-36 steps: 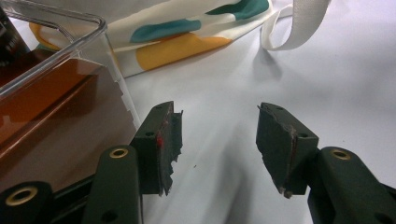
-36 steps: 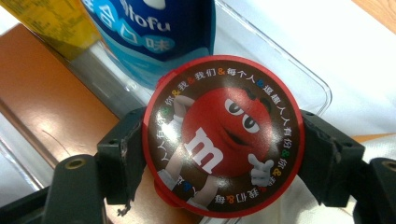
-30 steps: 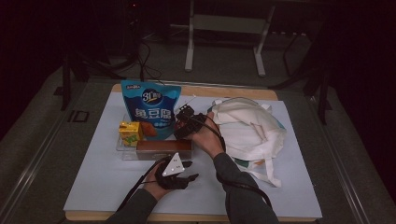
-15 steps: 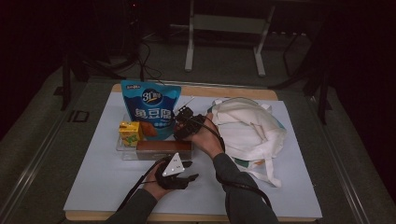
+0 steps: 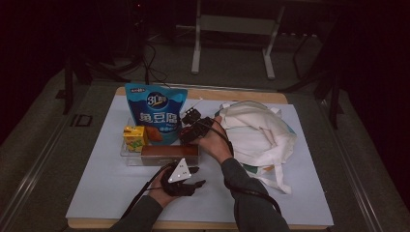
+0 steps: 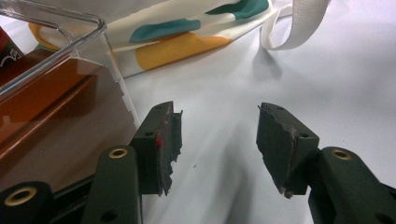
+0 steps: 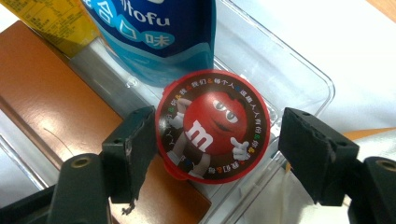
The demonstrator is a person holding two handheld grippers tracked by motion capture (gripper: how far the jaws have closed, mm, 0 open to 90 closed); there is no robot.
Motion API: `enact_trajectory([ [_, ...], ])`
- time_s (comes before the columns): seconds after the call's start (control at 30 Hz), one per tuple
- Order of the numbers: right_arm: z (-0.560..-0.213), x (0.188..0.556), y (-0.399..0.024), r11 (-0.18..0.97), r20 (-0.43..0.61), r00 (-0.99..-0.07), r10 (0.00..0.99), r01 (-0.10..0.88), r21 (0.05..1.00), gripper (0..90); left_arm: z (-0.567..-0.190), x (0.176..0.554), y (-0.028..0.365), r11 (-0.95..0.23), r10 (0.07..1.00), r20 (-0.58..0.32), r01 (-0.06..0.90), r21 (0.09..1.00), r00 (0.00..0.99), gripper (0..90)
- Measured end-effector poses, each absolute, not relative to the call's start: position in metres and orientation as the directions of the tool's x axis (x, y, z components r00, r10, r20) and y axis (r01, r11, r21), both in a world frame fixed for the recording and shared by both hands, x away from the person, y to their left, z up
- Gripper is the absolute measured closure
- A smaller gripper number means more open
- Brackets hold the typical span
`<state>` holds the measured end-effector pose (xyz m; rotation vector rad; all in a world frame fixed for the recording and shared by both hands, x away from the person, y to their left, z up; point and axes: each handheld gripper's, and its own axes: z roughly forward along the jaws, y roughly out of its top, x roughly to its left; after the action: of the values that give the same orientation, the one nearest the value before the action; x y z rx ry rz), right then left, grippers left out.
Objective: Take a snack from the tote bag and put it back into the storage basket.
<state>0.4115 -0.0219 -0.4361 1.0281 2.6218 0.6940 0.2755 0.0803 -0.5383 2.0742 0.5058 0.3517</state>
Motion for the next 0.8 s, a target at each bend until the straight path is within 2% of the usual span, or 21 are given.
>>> enact_trajectory([
  [0.8,-0.417,0.405,-0.037,0.646,-0.064,-0.739,0.67,0.539,0.541,30.3,-0.538,0.276,0.08,-0.47,0.486,0.044,0.218,0.855,0.873,46.9],
])
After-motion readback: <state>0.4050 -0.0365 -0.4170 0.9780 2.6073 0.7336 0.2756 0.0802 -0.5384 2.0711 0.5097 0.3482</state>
